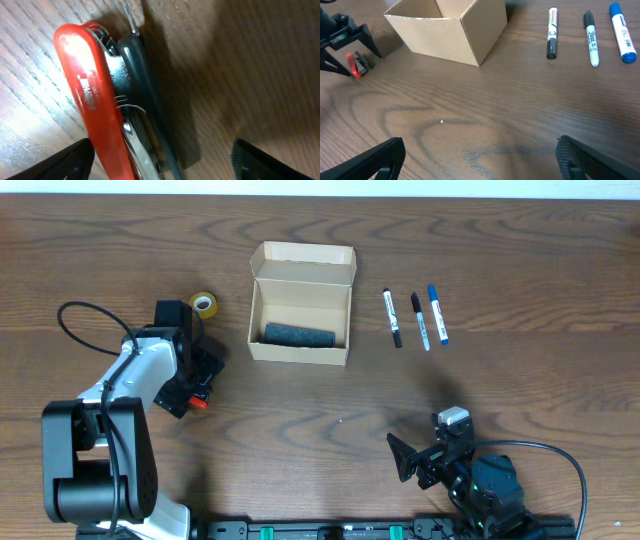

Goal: Pack container
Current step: 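Lower the left gripper and grasp the red stapler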

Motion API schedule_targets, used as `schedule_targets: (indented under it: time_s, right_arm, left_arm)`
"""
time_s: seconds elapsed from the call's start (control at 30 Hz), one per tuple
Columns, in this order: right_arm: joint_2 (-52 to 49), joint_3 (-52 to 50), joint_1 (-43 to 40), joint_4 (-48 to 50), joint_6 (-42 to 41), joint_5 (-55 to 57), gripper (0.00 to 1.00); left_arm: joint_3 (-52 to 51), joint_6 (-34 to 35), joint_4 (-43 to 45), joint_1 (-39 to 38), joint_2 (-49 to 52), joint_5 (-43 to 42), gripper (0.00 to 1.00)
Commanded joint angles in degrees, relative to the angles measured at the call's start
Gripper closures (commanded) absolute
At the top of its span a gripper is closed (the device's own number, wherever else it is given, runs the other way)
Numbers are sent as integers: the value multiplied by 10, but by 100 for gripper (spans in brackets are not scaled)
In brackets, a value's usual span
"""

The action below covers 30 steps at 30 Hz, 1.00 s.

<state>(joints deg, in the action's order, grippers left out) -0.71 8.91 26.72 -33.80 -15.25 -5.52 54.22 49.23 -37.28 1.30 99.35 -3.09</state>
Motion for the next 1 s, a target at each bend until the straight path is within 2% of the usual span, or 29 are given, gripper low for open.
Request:
schedule_targets:
  time_s: [0.0, 0.33, 0.7, 0.97]
  right_arm:
    - [4, -2, 6, 0, 7, 1, 1]
    - [4, -2, 6, 0, 7, 1, 1]
    - [4, -2, 6, 0, 7, 1, 1]
    - [4, -2, 6, 0, 7, 1, 1]
  left_arm:
    - [-2, -4, -1, 2, 13, -1, 16]
    - [-2, -4, -2, 2, 28, -10, 37]
    - [-2, -4, -6, 2, 28, -10, 55]
    - [-2, -4, -12, 2, 28, -10, 73]
